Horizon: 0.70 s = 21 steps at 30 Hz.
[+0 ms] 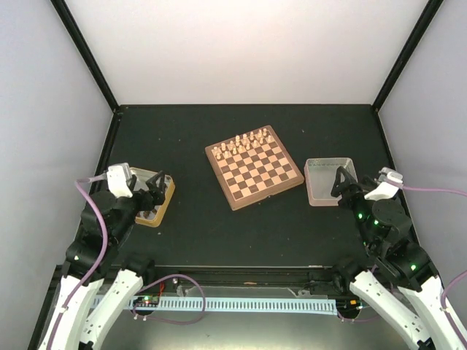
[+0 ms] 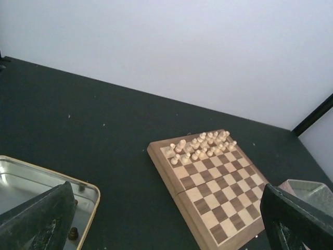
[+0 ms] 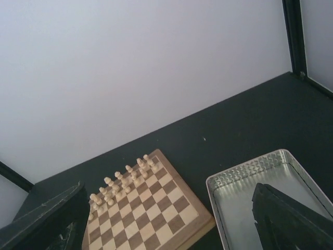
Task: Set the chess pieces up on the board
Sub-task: Move the storage box to the center of the board.
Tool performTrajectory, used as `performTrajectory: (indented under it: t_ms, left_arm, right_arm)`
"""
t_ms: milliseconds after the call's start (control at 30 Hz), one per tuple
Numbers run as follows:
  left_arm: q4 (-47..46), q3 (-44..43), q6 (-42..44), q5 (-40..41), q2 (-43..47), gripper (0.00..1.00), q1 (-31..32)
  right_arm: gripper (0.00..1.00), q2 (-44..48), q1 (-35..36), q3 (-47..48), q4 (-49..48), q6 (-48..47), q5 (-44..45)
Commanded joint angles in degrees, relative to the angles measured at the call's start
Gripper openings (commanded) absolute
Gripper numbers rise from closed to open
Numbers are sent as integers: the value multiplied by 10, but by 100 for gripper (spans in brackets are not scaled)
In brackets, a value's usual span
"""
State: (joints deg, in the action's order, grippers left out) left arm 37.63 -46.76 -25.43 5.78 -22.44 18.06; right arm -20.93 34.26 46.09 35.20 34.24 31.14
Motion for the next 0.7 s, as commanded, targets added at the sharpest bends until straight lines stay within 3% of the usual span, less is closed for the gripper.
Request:
performTrajectory:
  t_ms: [0, 233, 533, 667]
  left_arm:
    - [28, -17, 24, -2, -18, 99, 0]
    - [51, 5, 7, -37, -66, 99, -1]
    - [85, 30, -45, 30, -118, 99, -4]
    - [94, 12, -51, 47, -160, 99, -50]
  right_arm:
    - [87, -7, -2, 28, 45, 42, 17]
    - [88, -30, -2, 42, 77, 88, -35]
    - [88, -64, -1, 10, 86, 112, -97]
    - [88, -73, -1, -9, 54, 85, -151]
